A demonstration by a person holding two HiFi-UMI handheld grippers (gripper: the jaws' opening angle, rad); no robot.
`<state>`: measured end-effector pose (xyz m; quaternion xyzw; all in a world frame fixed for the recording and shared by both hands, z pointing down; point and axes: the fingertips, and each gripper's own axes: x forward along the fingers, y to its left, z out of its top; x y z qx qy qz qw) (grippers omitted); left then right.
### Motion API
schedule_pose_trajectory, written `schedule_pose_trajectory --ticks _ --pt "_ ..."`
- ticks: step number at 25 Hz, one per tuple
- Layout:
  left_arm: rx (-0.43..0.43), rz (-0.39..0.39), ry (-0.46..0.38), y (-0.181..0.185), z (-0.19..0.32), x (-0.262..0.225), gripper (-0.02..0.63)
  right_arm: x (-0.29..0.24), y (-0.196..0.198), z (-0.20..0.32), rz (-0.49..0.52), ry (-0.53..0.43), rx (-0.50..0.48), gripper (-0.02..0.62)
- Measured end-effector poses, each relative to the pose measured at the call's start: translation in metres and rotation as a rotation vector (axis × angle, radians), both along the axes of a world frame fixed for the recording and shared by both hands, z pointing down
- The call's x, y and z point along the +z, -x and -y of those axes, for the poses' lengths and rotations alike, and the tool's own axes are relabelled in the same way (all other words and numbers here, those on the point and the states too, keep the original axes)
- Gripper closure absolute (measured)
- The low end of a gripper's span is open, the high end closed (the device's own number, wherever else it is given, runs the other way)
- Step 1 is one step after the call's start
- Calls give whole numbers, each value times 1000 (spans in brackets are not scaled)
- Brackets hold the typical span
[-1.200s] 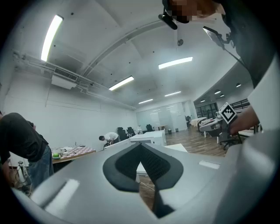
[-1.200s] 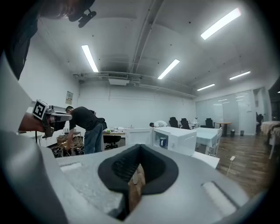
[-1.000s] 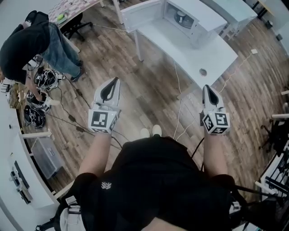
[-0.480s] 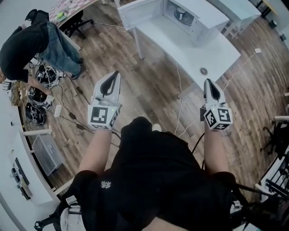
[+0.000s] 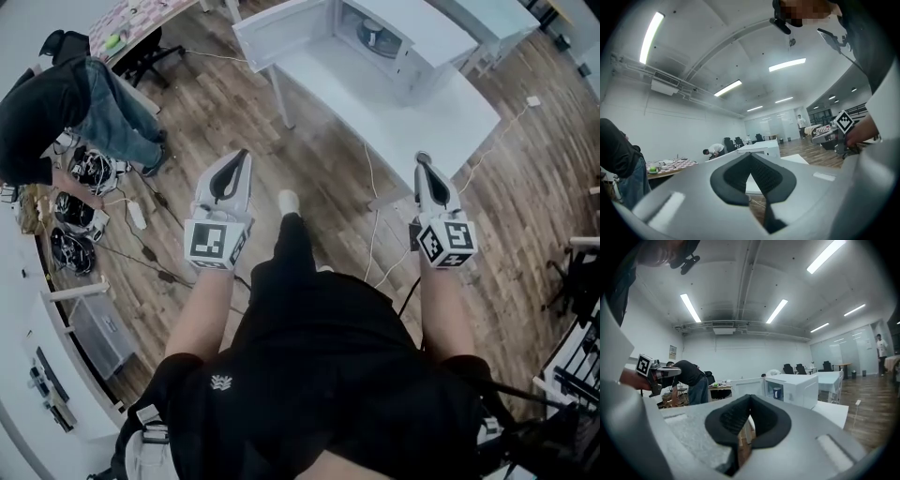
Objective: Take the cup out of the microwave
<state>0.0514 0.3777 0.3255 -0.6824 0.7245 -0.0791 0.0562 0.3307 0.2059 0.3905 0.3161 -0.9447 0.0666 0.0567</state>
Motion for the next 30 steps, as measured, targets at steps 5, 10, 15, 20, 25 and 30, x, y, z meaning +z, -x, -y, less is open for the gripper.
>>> schedule_pose_trajectory --ticks 5,10,15,20,25,30 --pt "54 -15 -16 30 57 5 600 5 31 36 -8 5 36 595" --pt "87 -23 -28 81 115 2 600 3 82 81 -13 1 58 595" --pt "121 -29 -32 136 171 -5 600 -7 138 129 -39 -14 77 595" --pt "163 -47 -31 182 227 -9 600 -12 185 172 -69 -9 114 595" --pt "233 -56 -33 209 280 -16 600 -19 217 212 -79 -9 174 595" --pt "302 -62 -44 229 330 -22 600 -24 248 247 -93 -11 212 595"
